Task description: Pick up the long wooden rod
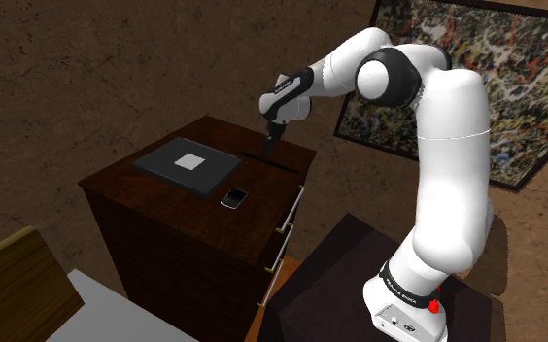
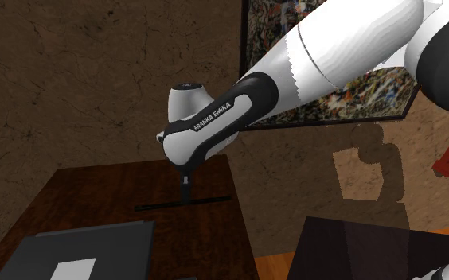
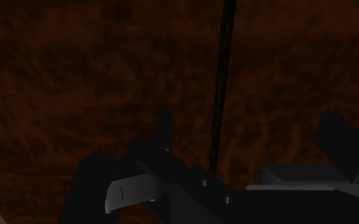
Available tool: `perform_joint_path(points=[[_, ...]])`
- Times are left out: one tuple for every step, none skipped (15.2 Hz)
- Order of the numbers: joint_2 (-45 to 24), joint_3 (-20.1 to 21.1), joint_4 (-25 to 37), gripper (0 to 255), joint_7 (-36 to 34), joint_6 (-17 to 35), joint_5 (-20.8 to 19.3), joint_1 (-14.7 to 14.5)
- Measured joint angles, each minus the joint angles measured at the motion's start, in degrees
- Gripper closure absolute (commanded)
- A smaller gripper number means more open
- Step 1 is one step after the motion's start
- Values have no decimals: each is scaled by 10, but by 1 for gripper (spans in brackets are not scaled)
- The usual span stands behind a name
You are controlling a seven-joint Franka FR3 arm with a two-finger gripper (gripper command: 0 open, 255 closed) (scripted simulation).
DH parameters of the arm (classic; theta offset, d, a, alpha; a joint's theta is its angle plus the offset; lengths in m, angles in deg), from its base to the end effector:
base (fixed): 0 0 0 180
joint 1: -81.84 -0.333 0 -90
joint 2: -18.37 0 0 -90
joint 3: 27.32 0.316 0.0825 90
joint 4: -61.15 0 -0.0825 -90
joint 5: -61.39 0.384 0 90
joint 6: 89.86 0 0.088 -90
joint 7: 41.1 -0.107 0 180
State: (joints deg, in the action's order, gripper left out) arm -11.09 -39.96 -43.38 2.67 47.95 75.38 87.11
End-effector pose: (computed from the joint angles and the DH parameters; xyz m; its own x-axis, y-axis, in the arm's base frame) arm 0.6286 -0.1898 0.2665 0.9472 0.3026 0.1063 0.3039 -0.9527 0.0046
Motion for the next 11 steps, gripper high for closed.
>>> perform_joint_path(points=[[-13, 2, 13, 0, 1, 1, 1, 2], [-22, 3, 20, 0, 4, 2, 3, 4], [-29, 5, 22, 0, 5, 7, 5, 5], [-36, 6, 24, 0, 8, 12, 7, 6], [-43, 8, 26, 0, 10, 17, 9, 8], [-48, 9, 27, 0, 11, 22, 10, 9], [-54, 10, 28, 0, 13, 26, 12, 10], [-62, 12, 31, 0, 14, 31, 14, 11], [-64, 13, 28, 0, 15, 35, 15, 12], [-66, 13, 29, 255, 15, 37, 16, 12], [-68, 14, 30, 255, 16, 38, 16, 12]])
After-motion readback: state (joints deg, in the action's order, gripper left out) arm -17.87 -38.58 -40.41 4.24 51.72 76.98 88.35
